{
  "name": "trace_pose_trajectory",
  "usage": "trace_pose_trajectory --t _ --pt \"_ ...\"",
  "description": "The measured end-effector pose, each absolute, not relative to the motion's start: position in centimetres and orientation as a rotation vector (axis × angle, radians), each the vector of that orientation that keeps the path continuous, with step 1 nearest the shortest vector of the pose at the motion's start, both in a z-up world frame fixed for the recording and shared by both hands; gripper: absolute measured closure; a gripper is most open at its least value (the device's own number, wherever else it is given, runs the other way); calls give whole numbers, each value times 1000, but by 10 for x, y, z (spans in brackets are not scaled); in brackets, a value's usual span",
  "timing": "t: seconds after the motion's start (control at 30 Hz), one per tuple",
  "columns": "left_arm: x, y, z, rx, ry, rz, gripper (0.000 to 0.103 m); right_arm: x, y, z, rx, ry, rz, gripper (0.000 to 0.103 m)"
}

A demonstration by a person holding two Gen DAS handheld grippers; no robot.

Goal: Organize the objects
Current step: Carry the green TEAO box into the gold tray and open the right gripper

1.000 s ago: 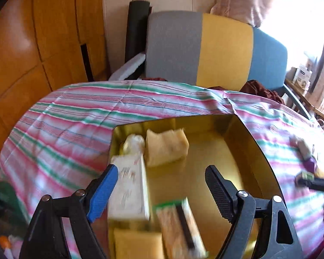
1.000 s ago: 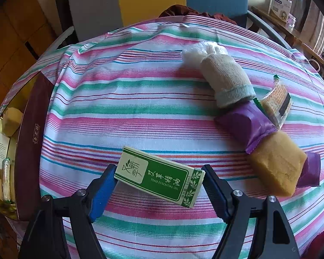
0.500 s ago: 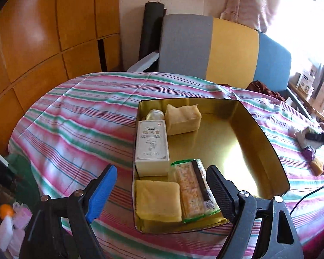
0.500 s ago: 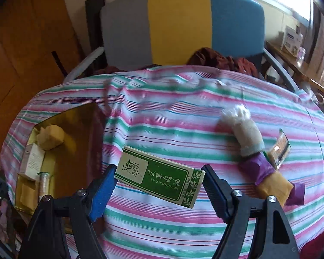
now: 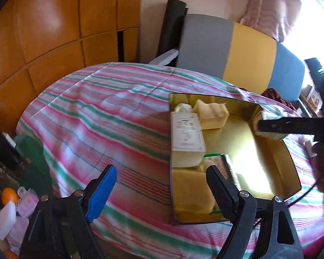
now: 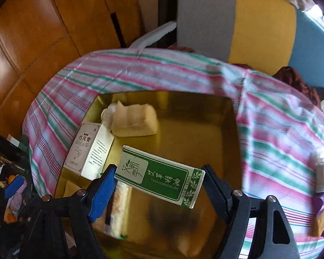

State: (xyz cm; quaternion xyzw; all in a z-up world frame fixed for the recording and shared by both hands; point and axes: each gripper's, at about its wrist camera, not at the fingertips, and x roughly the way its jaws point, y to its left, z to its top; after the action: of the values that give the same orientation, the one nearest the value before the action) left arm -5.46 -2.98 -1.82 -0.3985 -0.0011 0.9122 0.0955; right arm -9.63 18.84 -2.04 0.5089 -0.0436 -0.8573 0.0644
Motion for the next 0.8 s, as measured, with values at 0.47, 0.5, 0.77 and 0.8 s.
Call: trace_pose_trajectory --t 0.47,0.5,0.77,0.8 --pt "-58 -57 -36 -1265 -107 2703 17 -130 140 -68 1644 -83 -2568 23" --pt "-58 -57 -37 -1269 -109 2700 17 -130 137 -70 1644 -64 -2569 23" --pt "-60 -60 -43 -1295 -129 2689 17 -137 122 -82 1669 -11 -2554 23" --pt "-60 -60 -43 -1296 -130 2688 17 -137 122 -83 1670 -14 -2549 23"
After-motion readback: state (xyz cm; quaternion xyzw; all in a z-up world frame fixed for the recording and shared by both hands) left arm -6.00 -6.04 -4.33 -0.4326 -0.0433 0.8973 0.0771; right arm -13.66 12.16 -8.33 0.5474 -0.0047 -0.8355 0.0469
